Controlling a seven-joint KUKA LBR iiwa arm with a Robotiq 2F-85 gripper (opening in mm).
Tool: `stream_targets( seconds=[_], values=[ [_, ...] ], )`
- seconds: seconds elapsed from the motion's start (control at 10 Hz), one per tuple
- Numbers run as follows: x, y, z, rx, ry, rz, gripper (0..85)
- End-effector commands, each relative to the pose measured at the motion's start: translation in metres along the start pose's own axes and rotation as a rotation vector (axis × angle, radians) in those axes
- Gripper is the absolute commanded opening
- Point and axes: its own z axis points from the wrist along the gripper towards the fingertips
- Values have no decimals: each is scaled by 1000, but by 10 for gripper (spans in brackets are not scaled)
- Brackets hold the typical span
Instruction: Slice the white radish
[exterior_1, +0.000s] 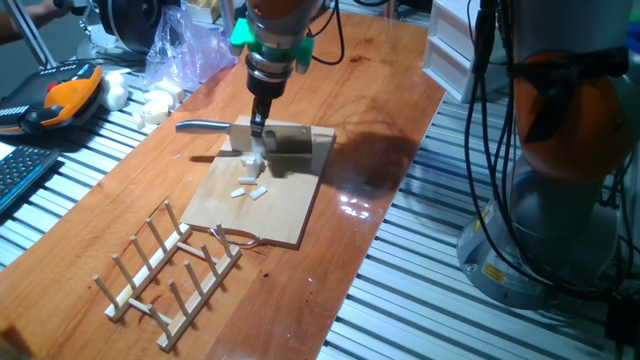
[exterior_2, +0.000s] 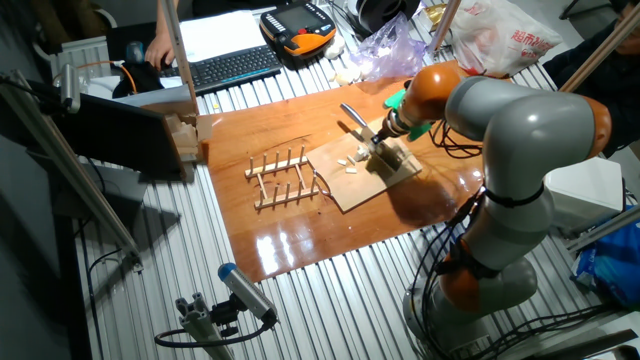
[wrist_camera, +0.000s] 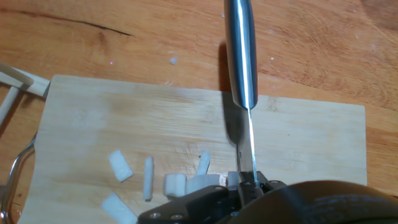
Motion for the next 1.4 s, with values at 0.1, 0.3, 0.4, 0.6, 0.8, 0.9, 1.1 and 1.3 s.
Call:
stream_targets(
  seconds=[0.1,0.3,0.4,0.6,0.8,0.9,1.1,1.3],
  values=[
    [-3,1,0,-6,-1,8,0],
    [-15,3,-13,-42,23,49,0],
    [-26,7,-27,-34,46,62,0],
    [-43,17,-56,-30,95,85,0],
    [-42,21,-49,-33,81,85,0],
    [-43,27,-48,-41,78,103,0],
    [-42,43,-60,-26,98,124,0],
    [-31,45,-49,-24,79,127,0]
  ],
)
